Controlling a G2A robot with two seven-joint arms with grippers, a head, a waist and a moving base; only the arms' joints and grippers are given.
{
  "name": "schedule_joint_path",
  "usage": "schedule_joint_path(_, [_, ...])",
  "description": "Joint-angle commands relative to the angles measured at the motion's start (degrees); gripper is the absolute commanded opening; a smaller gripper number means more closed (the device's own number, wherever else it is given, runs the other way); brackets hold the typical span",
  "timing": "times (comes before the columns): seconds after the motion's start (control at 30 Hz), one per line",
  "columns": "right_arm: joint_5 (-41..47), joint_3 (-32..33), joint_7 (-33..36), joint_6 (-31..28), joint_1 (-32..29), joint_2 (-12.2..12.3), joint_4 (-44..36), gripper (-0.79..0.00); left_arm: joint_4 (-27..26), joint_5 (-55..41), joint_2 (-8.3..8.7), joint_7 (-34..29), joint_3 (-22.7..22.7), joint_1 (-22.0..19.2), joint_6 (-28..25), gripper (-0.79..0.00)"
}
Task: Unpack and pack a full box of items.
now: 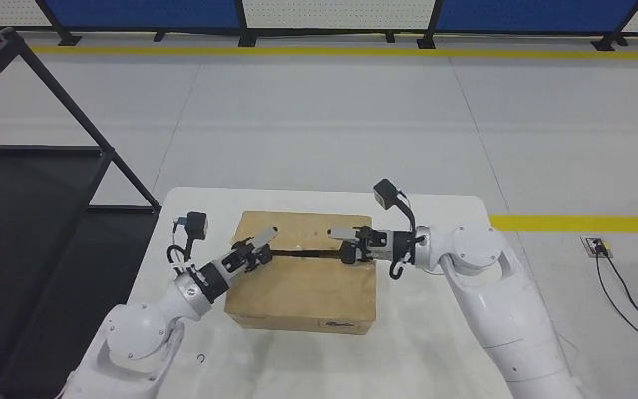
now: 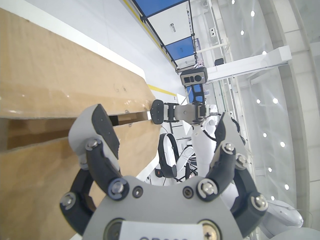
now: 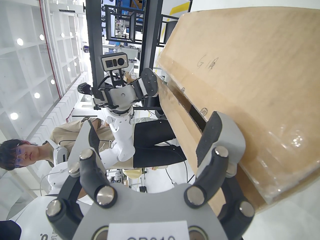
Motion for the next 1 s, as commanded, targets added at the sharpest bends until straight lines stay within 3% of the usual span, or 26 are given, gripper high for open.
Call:
schedule_joint_path(0.0, [-0.46, -0.28, -0.37, -0.13, 0.00, 0.08, 0.38, 0.000, -0.64, -3.54, 0.11, -0.63, -2.31, 0.28, -0.72, 0.000])
schedule_joint_path(0.23, [-2.95, -1.56, -0.28, -1.53, 0.11, 0.47, 1.73, 0.000, -0.37, -10.99, 1.24, -5.87, -14.50, 4.25, -4.60, 0.000])
schedule_joint_path(0.53, [-4.75, -3.17, 0.01, -4.34, 0.47, 0.78, 2.47, 0.000, 2.56, -12.03, 2.48, -10.58, -28.76, 13.54, -8.26, 0.000])
schedule_joint_path(0.6, [-5.20, -3.26, 0.00, -4.49, 0.49, 0.84, 2.21, 0.000, 2.16, -11.82, 2.70, -12.65, -30.38, 15.26, -8.15, 0.000])
schedule_joint_path(0.97, [-5.20, -3.26, 0.00, -4.49, 0.49, 0.84, 2.21, 0.000, 2.16, -11.82, 2.70, -12.65, -30.38, 15.26, -8.15, 0.000])
